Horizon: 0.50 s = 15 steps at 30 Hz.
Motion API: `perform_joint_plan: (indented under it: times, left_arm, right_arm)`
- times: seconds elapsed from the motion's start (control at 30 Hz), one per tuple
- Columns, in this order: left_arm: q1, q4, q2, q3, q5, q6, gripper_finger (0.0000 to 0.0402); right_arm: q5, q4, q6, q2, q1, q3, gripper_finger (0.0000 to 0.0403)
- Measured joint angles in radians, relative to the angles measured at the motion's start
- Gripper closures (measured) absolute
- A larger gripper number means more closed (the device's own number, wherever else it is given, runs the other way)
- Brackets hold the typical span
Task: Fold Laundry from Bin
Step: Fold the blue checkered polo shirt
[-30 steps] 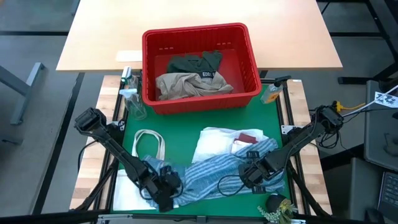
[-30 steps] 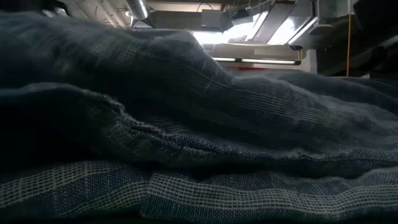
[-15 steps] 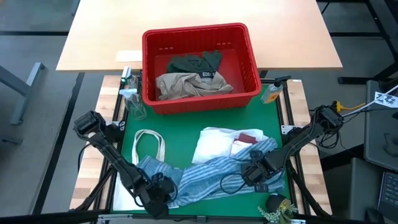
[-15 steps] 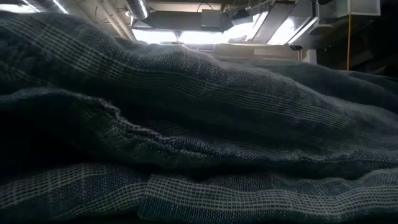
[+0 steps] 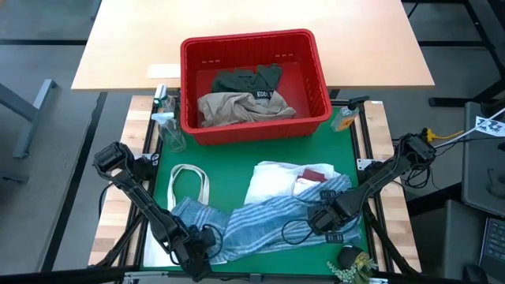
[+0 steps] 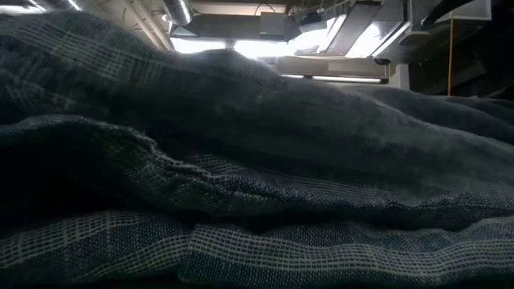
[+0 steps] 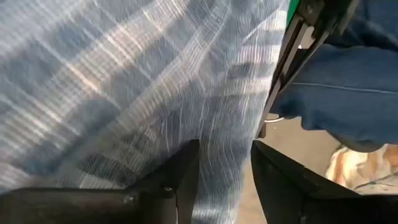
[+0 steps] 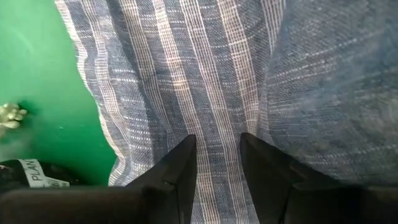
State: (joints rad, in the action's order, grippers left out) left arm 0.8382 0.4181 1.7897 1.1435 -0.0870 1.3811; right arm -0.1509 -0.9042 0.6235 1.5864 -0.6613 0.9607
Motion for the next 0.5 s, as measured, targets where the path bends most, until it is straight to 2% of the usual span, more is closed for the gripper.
perform_joint_plan:
  times: [0.23, 0.5]
  left_arm:
    - [0.037, 0.056, 0.000, 0.000, -0.008, 0.000, 0.0271]
    - [0.059, 0.075, 0.000, 0.000, 0.001, 0.023, 0.0307]
  right_arm:
    - [0.000, -0.021, -0.003, 0.000, 0.000, 0.000, 0.0276]
    - [0.000, -0.027, -0.026, -0.003, 0.000, 0.000, 0.0276]
